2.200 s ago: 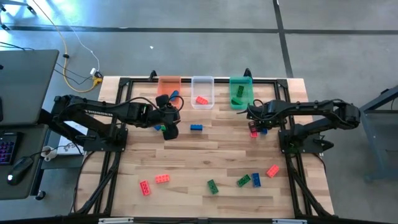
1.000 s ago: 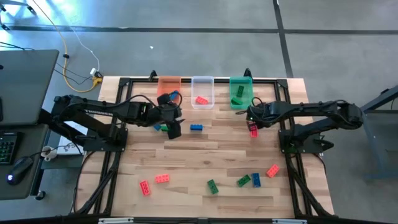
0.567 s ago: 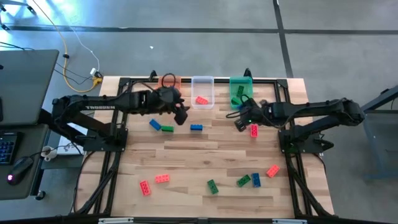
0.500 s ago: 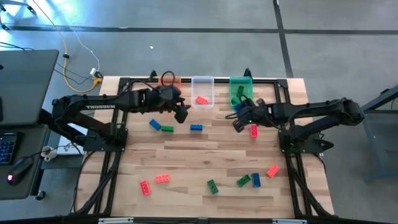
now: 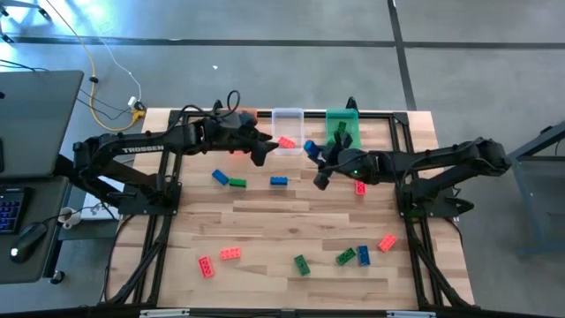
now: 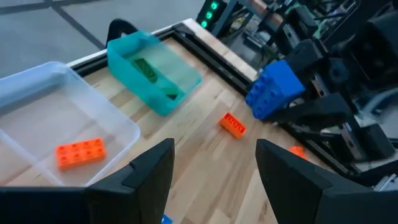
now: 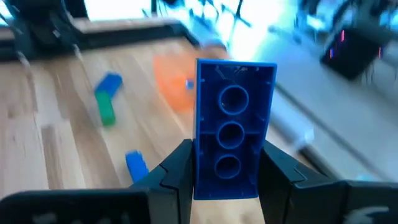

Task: Sort & place blocks by color
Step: Put the blue game piece into the orange bin

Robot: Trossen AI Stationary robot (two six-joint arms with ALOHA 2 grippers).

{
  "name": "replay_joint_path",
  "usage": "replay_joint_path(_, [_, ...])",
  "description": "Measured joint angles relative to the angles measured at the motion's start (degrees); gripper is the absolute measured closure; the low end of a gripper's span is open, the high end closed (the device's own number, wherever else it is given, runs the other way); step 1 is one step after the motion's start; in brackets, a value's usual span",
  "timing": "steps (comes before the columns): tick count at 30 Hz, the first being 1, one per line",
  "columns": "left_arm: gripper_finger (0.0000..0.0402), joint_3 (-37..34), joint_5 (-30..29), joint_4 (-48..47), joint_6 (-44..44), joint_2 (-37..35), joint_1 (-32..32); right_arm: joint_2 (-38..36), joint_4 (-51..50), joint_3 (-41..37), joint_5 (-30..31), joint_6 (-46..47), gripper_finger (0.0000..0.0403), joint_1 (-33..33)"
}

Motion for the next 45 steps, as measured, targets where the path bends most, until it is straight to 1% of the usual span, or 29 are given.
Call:
replay_joint_path(3, [0.0188,0.0,0.0,0.5,0.0,0.0,0.0,1.2,2.7,2.6,0.0,-3.5,0.0297,-0.5])
replay_joint_path(9, [0.0188,0.0,-0.2,1.8,-0.2,0.0,0.7,3.9,2.3,9.3,1.5,-10.3,0.0297,-2.6])
replay_joint_path(16, [0.0188,0.0,-0.4,2.3,-0.2,0.3,1.0,10.1,0.4,14.4,1.6,-12.4,0.0297,-5.9])
replay_joint_path(26, [0.0188,0.0,-0.9,2.3,-0.2,0.6,1.0,19.4,0.7,17.9,3.0,-11.3,0.0297,-6.9])
replay_joint_path(31, [0.0188,0.0,-0.9,2.0,0.0,2.7,1.0,24.2,0.5,21.6,1.8,-12.3,0.0297,-6.5])
replay_joint_path(33, [0.0188,0.0,-1.5,2.0,0.0,3.6,1.0,25.6,-0.6,23.1,2.4,-12.4,0.0297,-6.4])
replay_joint_path(38, [0.0188,0.0,-4.0,1.6,0.0,4.9,1.0,27.3,-1.8,24.0,2.7,-12.3,0.0297,-6.2])
replay_joint_path(40, [0.0188,-0.1,-4.2,1.5,0.0,4.9,1.1,27.4,-2.2,24.0,3.1,-11.5,0.0297,-6.2])
replay_joint_path(43, [0.0188,0.0,-3.8,0.9,-0.3,4.9,1.2,27.4,-4.3,24.0,5.4,-9.8,0.0297,-6.1])
replay_joint_path(45, [0.0188,0.0,-3.8,0.8,-0.7,4.8,1.3,27.4,-5.0,24.0,5.0,-9.6,0.0297,-6.2])
